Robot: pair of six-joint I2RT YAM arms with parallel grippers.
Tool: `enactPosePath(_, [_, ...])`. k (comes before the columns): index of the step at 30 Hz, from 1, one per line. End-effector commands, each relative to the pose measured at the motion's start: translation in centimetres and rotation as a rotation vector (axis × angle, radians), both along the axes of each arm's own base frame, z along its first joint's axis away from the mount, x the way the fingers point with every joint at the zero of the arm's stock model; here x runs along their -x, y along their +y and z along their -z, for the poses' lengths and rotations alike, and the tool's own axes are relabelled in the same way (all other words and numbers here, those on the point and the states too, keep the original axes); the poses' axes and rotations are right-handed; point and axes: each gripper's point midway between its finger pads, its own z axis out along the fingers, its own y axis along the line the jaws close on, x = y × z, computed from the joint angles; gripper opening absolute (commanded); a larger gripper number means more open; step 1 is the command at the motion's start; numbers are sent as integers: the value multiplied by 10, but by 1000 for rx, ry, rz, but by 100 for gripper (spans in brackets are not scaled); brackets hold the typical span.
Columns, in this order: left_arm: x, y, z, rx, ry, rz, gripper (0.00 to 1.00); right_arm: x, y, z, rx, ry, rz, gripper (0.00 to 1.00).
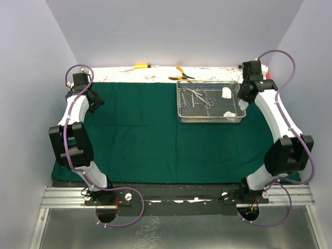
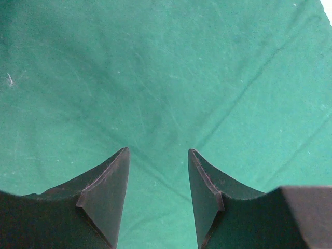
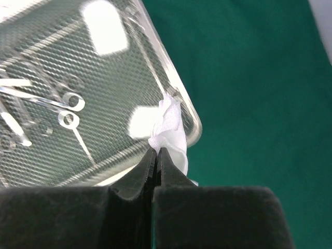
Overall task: Open and lay out the surgical kit
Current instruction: Place the medical item in the surgical kit.
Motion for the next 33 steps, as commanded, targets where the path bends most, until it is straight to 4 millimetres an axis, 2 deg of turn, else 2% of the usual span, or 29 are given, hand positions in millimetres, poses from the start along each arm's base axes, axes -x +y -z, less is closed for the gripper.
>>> enactPosePath(1, [11,-17,-12,22,-26,68,51,98,-31,21,43,181,269,1])
enactPosePath(4, [19,-22,-11,28,-24,84,51,151,-34,39,10,262,391,1])
enactPosePath(7, [25,-24,-8,26,-26,89,51,193,-30,58,-27,356,466,1])
enactPosePath(9, [31,-26,-4,26,-25,91,51,215,-27,74,-44,417,488,1])
enactPosePath(13, [41,-36,6,66,-19,108,51,235,-21,100,-69,504,520,1])
enactPosePath(18, [52,-39,16,71,-1,103,51,241,-11,129,-111,568,540,1])
enactPosePath(22, [56,-36,21,56,14,100,51,244,-14,151,-91,593,572,1])
enactPosePath(25, [53,-33,23,47,20,96,51,234,-17,163,-75,578,578,1])
enactPosePath(30, [46,-27,22,23,21,85,51,206,-13,177,-93,541,529,1])
enactPosePath(31, [44,-26,23,21,24,84,51,202,-13,177,-94,540,521,4])
enactPosePath(33, [41,-25,24,17,28,84,51,197,-12,176,-96,541,514,22])
